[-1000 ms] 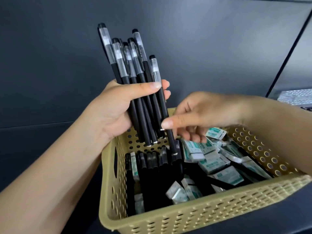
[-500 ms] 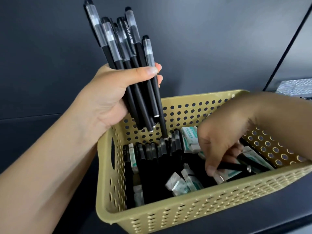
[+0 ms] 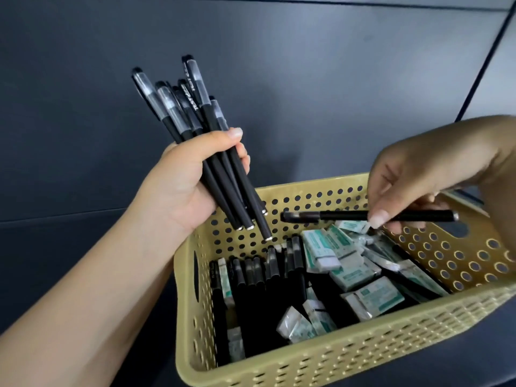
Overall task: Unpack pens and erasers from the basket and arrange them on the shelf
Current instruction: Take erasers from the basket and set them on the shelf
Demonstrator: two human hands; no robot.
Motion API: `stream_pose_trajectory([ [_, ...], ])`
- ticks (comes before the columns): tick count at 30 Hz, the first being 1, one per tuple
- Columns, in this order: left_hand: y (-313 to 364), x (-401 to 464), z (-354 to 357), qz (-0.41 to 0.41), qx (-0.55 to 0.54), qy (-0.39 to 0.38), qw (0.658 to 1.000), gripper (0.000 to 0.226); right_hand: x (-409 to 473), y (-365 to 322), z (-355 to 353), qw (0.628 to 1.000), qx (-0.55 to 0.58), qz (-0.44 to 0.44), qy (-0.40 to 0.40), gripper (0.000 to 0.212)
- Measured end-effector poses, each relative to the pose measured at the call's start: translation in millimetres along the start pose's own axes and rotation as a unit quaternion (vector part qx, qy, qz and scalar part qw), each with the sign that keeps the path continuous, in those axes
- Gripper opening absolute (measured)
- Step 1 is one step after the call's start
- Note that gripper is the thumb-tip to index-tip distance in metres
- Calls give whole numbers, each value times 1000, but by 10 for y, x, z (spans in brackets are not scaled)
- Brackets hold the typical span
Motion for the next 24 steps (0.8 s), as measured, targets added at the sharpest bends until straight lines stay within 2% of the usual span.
stream_pose_trajectory([
  [2, 8, -2, -8, -2, -3, 3, 1000, 8, 22, -138, -119, 989, 37, -70, 121, 40],
  [4, 16, -17, 11, -6, -15, -13, 1000, 13, 50, -250, -253, 945, 38, -138, 294, 40],
  [6, 15, -30, 42, -12, -12, -28, 999, 15, 105, -388, -252, 900, 51, -214, 375, 38],
  [8, 6, -42, 68, -20, -1, -38, 999, 18, 208, -477, -175, 890, 53, -252, 376, 31],
  [12, -4, -99, 167, -29, -11, -75, 997, 17, 351, -548, -61, 899, 42, -255, 353, 26],
  [14, 15, -118, 160, -6, -12, -56, 998, 22, 388, -605, -1, 902, 56, -267, 336, 31],
  [17, 103, -135, 113, 51, -31, -6, 998, 22, 415, -631, -2, 898, 86, -246, 356, 30],
  [18, 144, -154, 104, 76, -39, 7, 996, 22, 420, -619, -17, 895, 117, -232, 362, 33],
  [20, 253, -229, 102, 138, -52, 33, 989, 24, 431, -539, 20, 876, 291, -188, 337, 46],
  [22, 393, -348, 141, 203, -59, 43, 977, 24, 414, -569, 167, 822, 465, -152, 291, 56],
  [24, 519, -503, 275, 260, -46, 23, 964, 22, 374, -689, 301, 761, 567, -144, 279, 65],
])
Point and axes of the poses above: each hand's wrist, its own x-axis towards the middle knuckle, its own z-axis out of the palm, y = z × x, the point moved 6 cm from there along x, towards the middle knuckle, and after that the axes turned 15 degrees about -z, right-handed, at the moved point
